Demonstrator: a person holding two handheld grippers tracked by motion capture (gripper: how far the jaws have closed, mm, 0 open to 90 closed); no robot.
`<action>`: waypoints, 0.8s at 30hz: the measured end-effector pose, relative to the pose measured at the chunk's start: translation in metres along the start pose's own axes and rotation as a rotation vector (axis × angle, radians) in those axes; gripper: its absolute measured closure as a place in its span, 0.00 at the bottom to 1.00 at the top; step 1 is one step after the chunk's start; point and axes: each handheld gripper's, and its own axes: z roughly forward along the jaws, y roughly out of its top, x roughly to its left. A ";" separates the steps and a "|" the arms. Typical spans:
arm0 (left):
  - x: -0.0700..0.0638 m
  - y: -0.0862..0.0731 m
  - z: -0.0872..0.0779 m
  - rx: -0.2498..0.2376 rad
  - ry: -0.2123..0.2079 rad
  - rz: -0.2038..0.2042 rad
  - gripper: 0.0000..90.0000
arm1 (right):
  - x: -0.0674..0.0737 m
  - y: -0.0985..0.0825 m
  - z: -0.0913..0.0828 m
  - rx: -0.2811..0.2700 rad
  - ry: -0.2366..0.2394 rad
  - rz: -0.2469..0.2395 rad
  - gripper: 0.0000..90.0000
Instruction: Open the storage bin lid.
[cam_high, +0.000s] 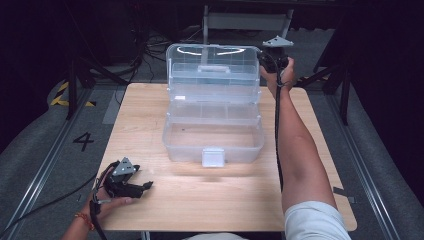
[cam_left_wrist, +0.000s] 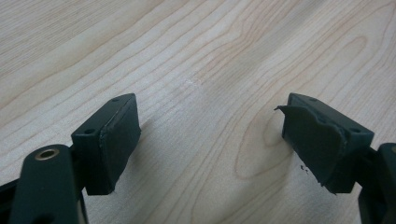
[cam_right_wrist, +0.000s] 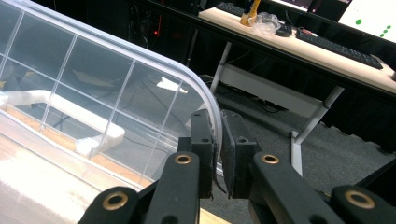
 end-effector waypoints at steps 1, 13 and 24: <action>0.000 0.000 0.000 0.000 0.000 0.000 0.22 | 0.000 0.000 0.000 0.002 0.001 0.001 0.94; 0.000 0.000 0.000 0.004 0.000 0.005 0.22 | 0.000 0.004 0.008 0.052 -0.005 -0.024 0.93; -0.001 0.000 0.000 0.003 0.000 -0.008 0.22 | -0.002 0.002 0.016 0.071 -0.004 -0.038 0.92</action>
